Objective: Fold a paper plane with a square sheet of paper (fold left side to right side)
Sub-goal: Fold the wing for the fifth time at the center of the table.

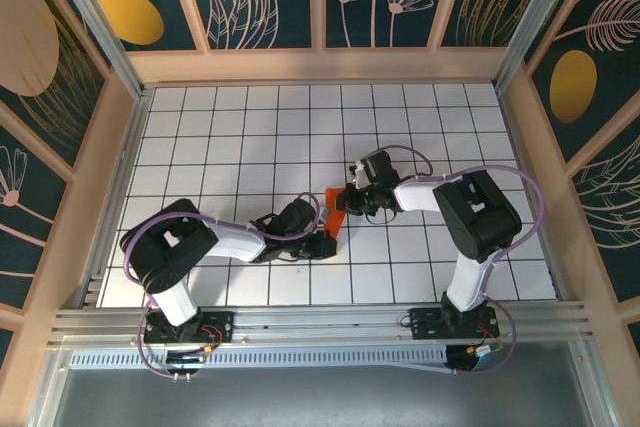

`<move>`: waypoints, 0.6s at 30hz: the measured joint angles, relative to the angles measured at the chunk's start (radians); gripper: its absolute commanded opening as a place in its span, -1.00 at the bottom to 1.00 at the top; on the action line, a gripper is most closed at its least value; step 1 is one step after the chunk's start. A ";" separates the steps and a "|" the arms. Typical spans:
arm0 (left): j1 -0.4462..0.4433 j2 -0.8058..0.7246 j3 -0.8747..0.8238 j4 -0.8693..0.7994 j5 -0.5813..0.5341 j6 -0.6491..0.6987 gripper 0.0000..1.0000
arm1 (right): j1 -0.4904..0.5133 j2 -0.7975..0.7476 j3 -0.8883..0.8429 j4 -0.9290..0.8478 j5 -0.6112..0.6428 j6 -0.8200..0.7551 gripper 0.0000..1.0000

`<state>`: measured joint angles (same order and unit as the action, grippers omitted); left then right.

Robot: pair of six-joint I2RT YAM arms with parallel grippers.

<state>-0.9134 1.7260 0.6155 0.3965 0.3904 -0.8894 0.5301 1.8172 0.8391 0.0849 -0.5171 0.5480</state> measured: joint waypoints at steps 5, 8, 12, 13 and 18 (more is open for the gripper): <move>-0.013 -0.006 -0.028 0.050 -0.024 -0.010 -1.00 | 0.000 0.002 0.006 -0.011 0.000 -0.001 -1.00; -0.027 -0.026 -0.056 0.068 -0.036 -0.020 -1.00 | 0.000 0.003 0.012 -0.018 0.000 -0.006 -1.00; -0.053 -0.066 -0.103 0.074 -0.036 -0.037 -1.00 | 0.001 0.006 0.026 -0.042 0.001 -0.021 -1.00; -0.055 -0.076 -0.113 0.074 -0.035 -0.041 -1.00 | 0.001 0.008 0.030 -0.047 0.002 -0.024 -1.00; -0.060 -0.145 -0.161 0.052 -0.040 -0.061 -1.00 | 0.003 0.019 0.064 -0.090 0.003 -0.046 -1.00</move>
<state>-0.9733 1.5806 0.4549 0.4484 0.3504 -0.9508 0.5331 1.8359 0.9035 -0.0051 -0.5137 0.5018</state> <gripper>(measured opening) 0.043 0.049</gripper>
